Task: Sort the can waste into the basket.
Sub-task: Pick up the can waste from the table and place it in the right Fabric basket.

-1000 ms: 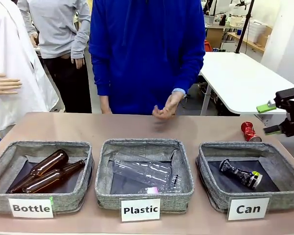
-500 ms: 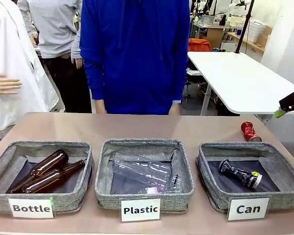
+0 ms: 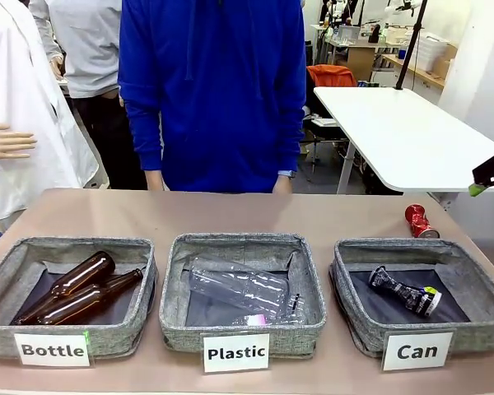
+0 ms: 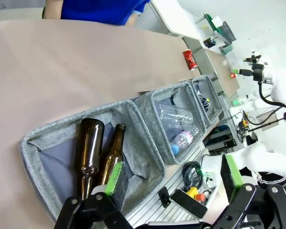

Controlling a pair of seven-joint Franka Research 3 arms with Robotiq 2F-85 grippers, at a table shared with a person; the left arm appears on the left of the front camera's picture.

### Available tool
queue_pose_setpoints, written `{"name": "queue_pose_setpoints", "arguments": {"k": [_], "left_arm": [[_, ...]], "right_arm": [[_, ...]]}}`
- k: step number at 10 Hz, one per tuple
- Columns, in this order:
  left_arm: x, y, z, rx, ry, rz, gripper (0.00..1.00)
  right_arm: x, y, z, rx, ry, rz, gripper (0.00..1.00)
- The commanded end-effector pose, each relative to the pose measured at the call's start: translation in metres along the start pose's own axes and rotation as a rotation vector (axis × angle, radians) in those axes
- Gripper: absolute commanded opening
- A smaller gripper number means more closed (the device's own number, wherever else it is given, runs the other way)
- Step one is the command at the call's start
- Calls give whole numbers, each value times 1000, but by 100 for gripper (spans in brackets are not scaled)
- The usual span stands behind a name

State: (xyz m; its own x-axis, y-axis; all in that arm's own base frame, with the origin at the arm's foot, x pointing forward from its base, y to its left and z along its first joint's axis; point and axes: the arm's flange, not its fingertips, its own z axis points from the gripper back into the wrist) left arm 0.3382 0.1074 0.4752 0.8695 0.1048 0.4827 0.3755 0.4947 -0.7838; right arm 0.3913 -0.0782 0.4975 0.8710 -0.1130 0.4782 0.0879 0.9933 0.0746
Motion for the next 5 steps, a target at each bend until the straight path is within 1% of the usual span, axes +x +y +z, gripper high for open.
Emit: {"name": "queue_pose_setpoints", "arguments": {"k": [1,2,3,5], "left_arm": [[-3,0,1,-1,3,-1,100],[-3,0,1,-1,3,-1,100],[-3,0,1,-1,3,-1,100],[-3,0,1,-1,3,-1,100]], "right_arm": [[26,8,-10,-19,19,158,100],[55,6,-23,28,51,275,100],[88,-2,-47,40,102,314,100],[120,-18,-100,44,158,328,100]]}}
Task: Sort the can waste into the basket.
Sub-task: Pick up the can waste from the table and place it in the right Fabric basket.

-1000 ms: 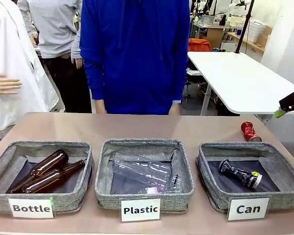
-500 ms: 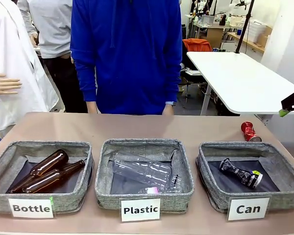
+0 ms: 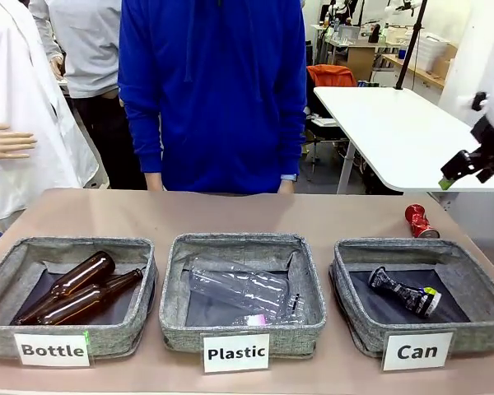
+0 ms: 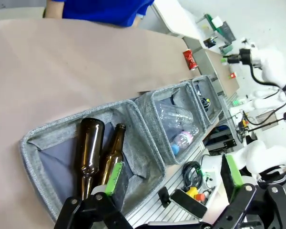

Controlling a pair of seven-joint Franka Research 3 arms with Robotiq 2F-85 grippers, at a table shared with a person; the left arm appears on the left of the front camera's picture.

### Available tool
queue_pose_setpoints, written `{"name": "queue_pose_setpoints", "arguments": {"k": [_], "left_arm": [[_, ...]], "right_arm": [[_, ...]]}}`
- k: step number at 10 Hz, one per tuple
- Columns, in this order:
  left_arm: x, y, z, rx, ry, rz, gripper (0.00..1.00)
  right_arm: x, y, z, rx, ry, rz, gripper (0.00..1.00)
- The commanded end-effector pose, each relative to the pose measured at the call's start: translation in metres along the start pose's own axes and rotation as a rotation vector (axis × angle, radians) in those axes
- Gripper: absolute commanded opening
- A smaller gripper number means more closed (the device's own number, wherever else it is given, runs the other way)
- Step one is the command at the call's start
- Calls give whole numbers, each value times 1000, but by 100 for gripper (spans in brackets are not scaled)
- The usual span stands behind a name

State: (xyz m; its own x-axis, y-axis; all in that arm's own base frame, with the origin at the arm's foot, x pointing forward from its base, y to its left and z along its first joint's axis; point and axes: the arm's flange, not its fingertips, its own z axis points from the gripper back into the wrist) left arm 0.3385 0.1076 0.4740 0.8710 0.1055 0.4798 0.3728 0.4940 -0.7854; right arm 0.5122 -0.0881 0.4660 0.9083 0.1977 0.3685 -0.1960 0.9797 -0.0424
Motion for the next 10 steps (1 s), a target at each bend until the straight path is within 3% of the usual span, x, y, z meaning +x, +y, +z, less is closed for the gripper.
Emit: {"name": "queue_pose_setpoints", "arguments": {"k": [1,6,10], "left_arm": [[-2,-1,2,-1,2,-4,100],[-2,-1,2,-1,2,-4,100],[-2,-1,2,-1,2,-4,100]], "right_arm": [[36,-33,-33,-16,46,-17,100],[75,-51,-148,63,178,-58,100],[83,-47,-194,65,251,-88,100]]}}
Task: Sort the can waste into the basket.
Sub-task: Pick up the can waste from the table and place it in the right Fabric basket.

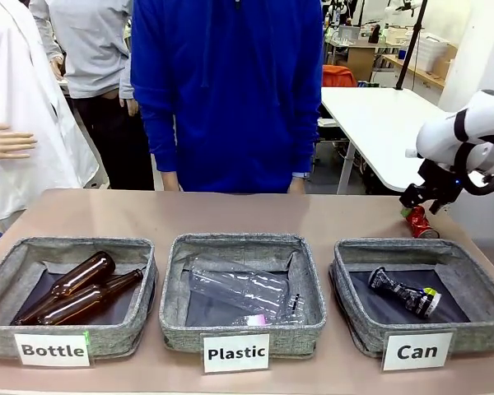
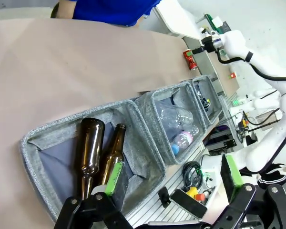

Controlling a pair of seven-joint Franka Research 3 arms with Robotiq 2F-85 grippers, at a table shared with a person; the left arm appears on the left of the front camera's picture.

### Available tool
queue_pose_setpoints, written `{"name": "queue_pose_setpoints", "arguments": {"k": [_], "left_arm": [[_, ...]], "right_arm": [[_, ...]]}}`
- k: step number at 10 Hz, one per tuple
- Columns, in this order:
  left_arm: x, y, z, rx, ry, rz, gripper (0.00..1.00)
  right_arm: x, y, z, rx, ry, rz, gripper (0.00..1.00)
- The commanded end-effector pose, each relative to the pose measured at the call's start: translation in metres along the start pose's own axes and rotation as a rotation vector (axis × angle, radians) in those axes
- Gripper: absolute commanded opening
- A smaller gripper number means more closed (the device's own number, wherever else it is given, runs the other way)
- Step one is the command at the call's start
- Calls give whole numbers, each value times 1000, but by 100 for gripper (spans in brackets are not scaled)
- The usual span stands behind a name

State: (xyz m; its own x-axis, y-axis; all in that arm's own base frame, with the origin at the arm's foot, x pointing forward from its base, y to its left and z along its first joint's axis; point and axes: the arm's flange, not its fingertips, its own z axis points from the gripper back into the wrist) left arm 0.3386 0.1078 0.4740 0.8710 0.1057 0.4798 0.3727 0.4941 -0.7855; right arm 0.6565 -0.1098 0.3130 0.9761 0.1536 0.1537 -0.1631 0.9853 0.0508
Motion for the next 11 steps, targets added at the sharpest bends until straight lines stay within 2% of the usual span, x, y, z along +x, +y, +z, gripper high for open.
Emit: {"name": "queue_pose_setpoints", "arguments": {"k": [1,9,10,11], "left_arm": [[-2,-1,2,-1,2,-4,100],[-2,-1,2,-1,2,-4,100],[-2,-1,2,-1,2,-4,100],[-2,-1,2,-1,2,-4,100]], "right_arm": [[16,-2,-3,-15,46,-36,100],[21,5,-17,-35,148,-57,100],[21,5,-18,-36,146,-49,89],[19,5,-19,-33,169,-49,42]]}}
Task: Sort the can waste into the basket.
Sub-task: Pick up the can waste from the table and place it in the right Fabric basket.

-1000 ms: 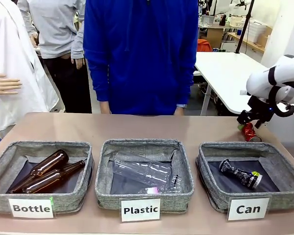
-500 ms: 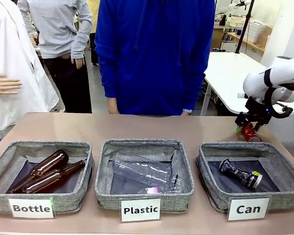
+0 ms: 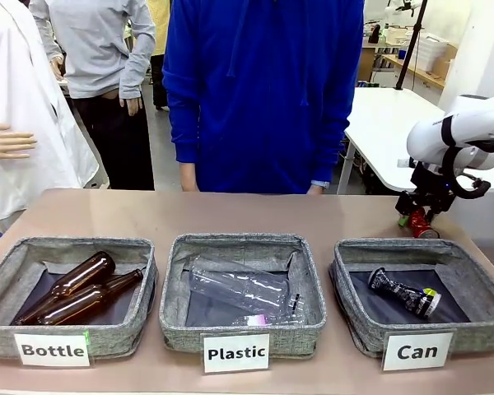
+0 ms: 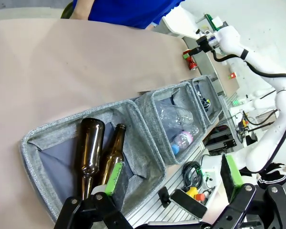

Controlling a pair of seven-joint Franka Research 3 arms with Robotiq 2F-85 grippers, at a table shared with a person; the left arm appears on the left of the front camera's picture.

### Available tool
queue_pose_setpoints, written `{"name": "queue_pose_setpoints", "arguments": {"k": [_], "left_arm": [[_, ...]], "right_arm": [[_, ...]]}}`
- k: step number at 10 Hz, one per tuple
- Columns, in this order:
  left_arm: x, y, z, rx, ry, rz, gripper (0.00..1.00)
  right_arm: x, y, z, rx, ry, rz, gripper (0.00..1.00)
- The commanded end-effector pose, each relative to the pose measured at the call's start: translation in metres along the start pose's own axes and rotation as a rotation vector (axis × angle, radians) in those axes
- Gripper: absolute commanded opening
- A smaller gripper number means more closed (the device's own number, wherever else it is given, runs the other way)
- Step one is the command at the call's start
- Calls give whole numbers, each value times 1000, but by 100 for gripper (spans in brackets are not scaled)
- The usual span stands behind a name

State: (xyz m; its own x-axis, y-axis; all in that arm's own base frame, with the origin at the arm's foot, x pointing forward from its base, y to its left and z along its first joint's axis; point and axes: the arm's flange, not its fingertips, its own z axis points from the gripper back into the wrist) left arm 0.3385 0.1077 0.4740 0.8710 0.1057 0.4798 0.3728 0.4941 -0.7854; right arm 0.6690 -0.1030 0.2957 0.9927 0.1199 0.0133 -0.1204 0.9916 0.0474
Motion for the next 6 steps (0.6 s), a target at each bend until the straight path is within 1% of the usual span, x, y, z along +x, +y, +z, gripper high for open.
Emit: {"name": "queue_pose_setpoints", "arguments": {"k": [1,2,4,5,6], "left_arm": [[-2,-1,2,-1,2,-4,100],[-2,-1,2,-1,2,-4,100],[-2,-1,2,-1,2,-4,100],[-2,-1,2,-1,2,-4,100],[-2,-1,2,-1,2,-4,100]], "right_arm": [[7,0,1,-26,35,-10,31],[6,-1,2,-21,38,-10,0],[7,0,0,-20,60,-9,0],[7,0,0,-14,61,-7,5],[7,1,0,-18,64,-5,0]]}}
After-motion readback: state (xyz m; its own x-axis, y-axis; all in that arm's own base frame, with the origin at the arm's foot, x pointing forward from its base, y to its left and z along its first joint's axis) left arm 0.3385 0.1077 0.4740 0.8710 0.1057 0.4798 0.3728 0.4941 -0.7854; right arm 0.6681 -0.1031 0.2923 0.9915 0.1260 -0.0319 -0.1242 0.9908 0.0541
